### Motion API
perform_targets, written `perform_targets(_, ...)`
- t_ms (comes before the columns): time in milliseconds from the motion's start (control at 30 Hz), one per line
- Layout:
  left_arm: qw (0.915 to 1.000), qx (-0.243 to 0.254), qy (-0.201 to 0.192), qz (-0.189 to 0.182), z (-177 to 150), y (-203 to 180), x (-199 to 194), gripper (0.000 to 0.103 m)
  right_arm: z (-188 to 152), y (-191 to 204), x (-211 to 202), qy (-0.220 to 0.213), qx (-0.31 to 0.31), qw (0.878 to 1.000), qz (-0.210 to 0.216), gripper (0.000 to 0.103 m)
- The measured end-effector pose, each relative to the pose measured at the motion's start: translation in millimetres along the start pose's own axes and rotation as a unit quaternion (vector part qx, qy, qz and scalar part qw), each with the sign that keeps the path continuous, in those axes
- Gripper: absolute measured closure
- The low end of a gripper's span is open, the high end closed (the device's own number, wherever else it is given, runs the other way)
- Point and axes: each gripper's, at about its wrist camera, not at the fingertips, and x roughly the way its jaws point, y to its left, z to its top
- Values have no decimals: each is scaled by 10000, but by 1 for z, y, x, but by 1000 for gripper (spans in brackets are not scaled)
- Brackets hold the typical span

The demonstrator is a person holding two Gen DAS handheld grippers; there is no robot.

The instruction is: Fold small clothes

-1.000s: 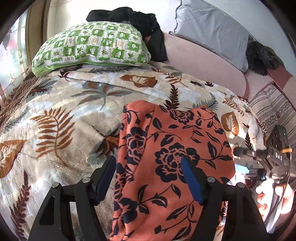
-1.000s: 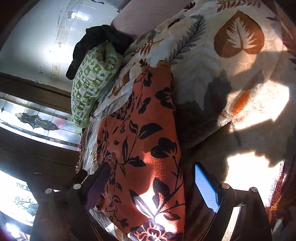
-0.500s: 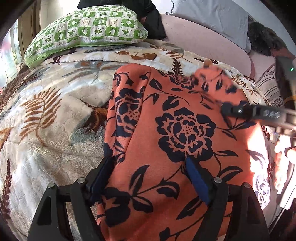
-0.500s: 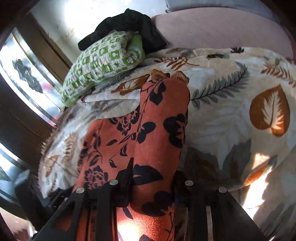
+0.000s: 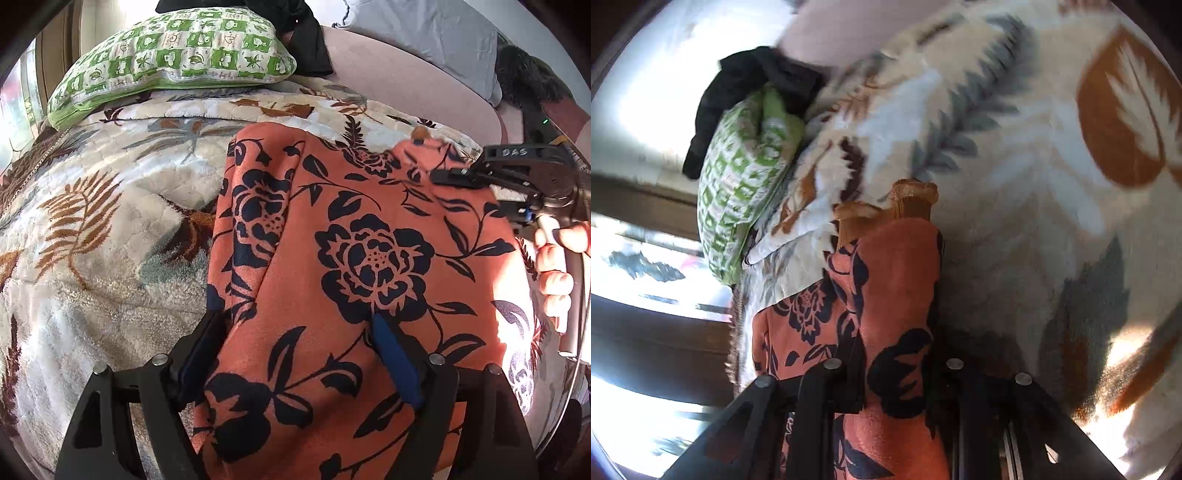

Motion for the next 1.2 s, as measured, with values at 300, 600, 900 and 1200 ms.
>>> perform_targets(300,9994,-290,122,-171,6,9,-11,17,-44,-18,-55,-357,461,9983,83,22)
perform_targets(600,9987,-394,322,-84,-27,27,-14,17,-122,-12,-60,175,-189,9997,-21,66)
perform_targets(900,9974,-691,-98,-155,-22,28,-59,18,-127,-7,-79,-343,-307,9964,-707,35)
perform_targets(1200,9913,-1050,422,-673,-45,53,-38,81,-144,52,-88,-240,-969,9949,106,28)
